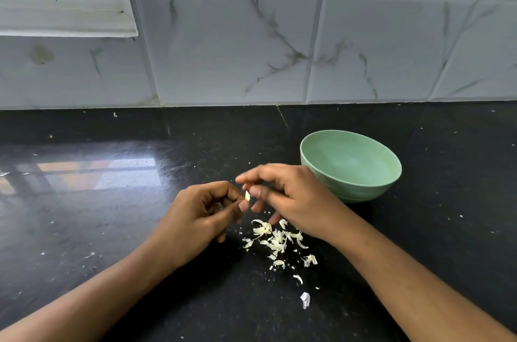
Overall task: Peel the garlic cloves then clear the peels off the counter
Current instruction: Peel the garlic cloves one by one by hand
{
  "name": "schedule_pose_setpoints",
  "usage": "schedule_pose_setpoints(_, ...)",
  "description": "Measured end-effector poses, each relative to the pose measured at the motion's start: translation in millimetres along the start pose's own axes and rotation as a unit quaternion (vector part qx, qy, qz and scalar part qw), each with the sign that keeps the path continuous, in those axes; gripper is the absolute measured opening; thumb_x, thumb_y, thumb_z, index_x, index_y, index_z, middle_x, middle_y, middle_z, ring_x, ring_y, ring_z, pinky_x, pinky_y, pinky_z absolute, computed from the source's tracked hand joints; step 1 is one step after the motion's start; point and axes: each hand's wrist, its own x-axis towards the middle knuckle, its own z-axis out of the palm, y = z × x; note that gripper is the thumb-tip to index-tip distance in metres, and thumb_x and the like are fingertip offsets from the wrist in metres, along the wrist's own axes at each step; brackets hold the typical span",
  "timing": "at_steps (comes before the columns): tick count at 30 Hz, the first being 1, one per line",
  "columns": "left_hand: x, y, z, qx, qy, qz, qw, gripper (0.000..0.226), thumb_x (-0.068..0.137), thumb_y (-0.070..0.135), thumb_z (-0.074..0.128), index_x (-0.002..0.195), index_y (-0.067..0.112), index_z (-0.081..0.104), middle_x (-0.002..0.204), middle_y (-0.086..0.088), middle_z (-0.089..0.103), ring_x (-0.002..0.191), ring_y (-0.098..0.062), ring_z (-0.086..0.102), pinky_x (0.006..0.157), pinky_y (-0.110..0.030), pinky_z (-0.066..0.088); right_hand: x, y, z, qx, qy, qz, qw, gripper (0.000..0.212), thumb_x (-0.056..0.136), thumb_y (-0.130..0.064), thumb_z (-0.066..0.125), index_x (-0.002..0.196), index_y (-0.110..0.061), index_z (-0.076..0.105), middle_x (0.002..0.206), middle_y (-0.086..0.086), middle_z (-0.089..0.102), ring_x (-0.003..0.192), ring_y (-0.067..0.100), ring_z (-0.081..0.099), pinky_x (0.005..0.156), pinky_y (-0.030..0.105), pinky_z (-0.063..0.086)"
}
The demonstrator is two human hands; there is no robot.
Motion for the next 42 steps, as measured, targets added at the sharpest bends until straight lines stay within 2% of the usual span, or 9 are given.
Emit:
schedule_pose_setpoints(3,0,0,0,0.005,0.002,0.0,1.0,0.015,0.081,0.038,0.07,0.076,0.024,0.067,0.065,-0.002,0.066,0.042,-0.012,0.054,0.049,-0.022,0.043,1,2,1,0.016,-0.001,0.011,1.0,0.014,0.09,-0.006,0.061,0.097,-0.013,0.072,0.081,0.011,0.072,0.073,0.019,0.069,0.057,0.035,0.06)
schedule_pose_setpoints(9,1,1,-1,-0.021,0.005,-0.013,1.0,0.015,0.076,0.036,0.064,0.075,0.021,0.067,0.064,-0.003,0.066,0.044,-0.014,0.053,0.049,-0.022,0.042,2,3,-3,0.045,-0.005,0.012,0.999,0.013,0.087,-0.006,0.066,0.088,-0.018,0.072,0.079,0.011,0.074,0.072,0.022,0.071,0.061,0.037,0.06)
schedule_pose_setpoints(16,2,0,1,-0.088,-0.01,-0.013,0.996,0.036,0.068,0.047,0.065,0.075,0.012,0.065,0.062,-0.005,0.065,0.044,-0.017,0.051,0.046,-0.02,0.04,2,1,-3,0.051,0.006,-0.014,0.999,0.018,0.085,-0.001,0.067,0.097,-0.015,0.071,0.073,0.004,0.069,0.069,0.022,0.07,0.063,0.037,0.06)
schedule_pose_setpoints(21,4,2,3,-0.116,0.012,-0.017,0.993,0.014,0.075,0.028,0.066,0.068,0.016,0.066,0.06,-0.007,0.061,0.043,-0.019,0.048,0.043,-0.019,0.038,1,-1,2,-0.013,0.027,-0.06,0.998,0.026,0.088,-0.007,0.063,0.109,-0.021,0.06,0.074,-0.009,0.059,0.067,0.013,0.062,0.062,0.039,0.056)
schedule_pose_setpoints(25,3,4,3,-0.127,0.026,-0.014,0.991,0.016,0.078,0.024,0.074,0.064,0.02,0.066,0.059,-0.007,0.061,0.042,-0.019,0.048,0.043,-0.019,0.038,1,-2,6,-0.054,0.039,-0.083,0.994,0.031,0.089,-0.011,0.061,0.113,-0.028,0.049,0.076,-0.012,0.055,0.072,0.011,0.059,0.065,0.039,0.054)
schedule_pose_setpoints(29,3,8,4,-0.146,0.033,-0.031,0.988,0.018,0.08,0.02,0.066,0.062,0.018,0.064,0.059,-0.008,0.059,0.04,-0.015,0.046,0.04,-0.015,0.033,1,-2,10,-0.091,0.057,-0.102,0.989,0.037,0.089,-0.012,0.06,0.112,-0.034,0.041,0.078,-0.009,0.057,0.071,0.012,0.057,0.067,0.037,0.052)
schedule_pose_setpoints(32,2,9,4,-0.166,0.02,-0.053,0.985,0.02,0.079,0.025,0.071,0.062,0.019,0.064,0.058,-0.006,0.058,0.039,-0.013,0.045,0.037,-0.017,0.027,1,-2,12,-0.111,0.075,-0.12,0.984,0.039,0.089,-0.013,0.06,0.113,-0.035,0.038,0.08,-0.009,0.057,0.071,0.011,0.055,0.067,0.034,0.048)
schedule_pose_setpoints(36,3,8,4,-0.206,0.01,-0.071,0.976,0.016,0.076,0.028,0.061,0.063,0.02,0.064,0.061,-0.009,0.058,0.039,-0.014,0.044,0.036,-0.018,0.023,0,-3,17,-0.116,0.107,-0.147,0.977,0.037,0.091,-0.014,0.057,0.115,-0.033,0.038,0.082,-0.011,0.054,0.068,0.011,0.054,0.063,0.036,0.049)
schedule_pose_setpoints(42,3,6,4,-0.225,0.023,-0.066,0.972,0.013,0.074,0.027,0.063,0.063,0.019,0.064,0.059,-0.008,0.058,0.037,-0.013,0.043,0.035,-0.015,0.024,0,-5,22,-0.159,0.124,-0.179,0.963,0.035,0.089,-0.014,0.055,0.114,-0.03,0.038,0.081,-0.018,0.043,0.068,0.001,0.039,0.058,0.027,0.044)
